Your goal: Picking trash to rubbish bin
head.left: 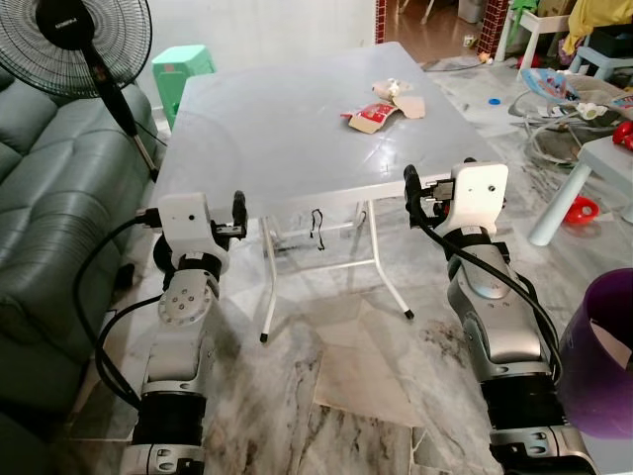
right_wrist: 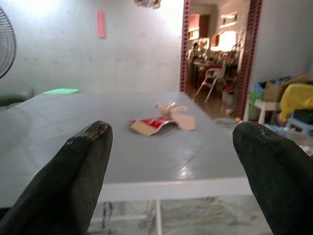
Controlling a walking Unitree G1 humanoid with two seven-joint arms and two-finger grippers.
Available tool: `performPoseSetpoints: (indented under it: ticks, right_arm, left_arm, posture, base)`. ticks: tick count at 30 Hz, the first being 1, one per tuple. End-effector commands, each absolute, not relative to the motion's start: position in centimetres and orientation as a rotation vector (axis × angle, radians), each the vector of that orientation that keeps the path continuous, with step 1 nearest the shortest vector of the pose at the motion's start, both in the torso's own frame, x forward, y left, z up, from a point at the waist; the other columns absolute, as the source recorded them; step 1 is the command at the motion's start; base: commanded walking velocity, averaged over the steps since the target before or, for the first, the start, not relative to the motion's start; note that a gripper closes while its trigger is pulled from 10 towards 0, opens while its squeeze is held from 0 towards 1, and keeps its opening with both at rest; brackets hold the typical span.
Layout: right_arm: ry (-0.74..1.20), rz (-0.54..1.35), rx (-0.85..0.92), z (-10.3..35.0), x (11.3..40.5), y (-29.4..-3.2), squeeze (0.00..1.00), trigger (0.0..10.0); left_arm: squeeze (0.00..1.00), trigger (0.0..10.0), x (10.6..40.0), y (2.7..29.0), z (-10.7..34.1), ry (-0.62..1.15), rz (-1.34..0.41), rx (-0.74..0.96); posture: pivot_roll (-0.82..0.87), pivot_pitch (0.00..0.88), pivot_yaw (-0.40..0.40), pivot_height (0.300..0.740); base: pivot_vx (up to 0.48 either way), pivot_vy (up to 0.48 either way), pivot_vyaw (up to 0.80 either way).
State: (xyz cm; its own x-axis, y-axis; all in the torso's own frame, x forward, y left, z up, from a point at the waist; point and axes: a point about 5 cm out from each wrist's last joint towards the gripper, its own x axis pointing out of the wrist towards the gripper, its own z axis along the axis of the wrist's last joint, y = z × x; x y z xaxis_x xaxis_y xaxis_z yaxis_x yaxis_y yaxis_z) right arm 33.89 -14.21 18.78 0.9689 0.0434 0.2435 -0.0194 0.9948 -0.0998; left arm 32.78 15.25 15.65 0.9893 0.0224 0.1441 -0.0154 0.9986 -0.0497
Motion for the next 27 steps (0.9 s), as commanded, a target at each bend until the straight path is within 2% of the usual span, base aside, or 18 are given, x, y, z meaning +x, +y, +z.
performPoseSetpoints:
  ticks: [1, 27]
  right_arm:
    - [-0.277, 0.038, -0.104, 19.6, 34.2, -13.9, 0.00, 10.0]
    - [-0.312, 0.107, -0.145, 20.0, 33.9, -12.5, 0.00, 10.0]
  left_arm:
    - [0.00, 10.0, 32.8, 15.1, 16.2, -0.166, 0.011, -0.055]
    - [0.00, 10.0, 32.9, 14.7, 16.0, -0.164, 0.017, -0.059]
  posture:
    - [-0.05, 0.026, 0.099, 0.740]
    - [-0.07, 0.033, 0.079, 0.740]
  base:
    - [0.480, 0.000, 0.00]
    - [0.474, 0.000, 0.00]
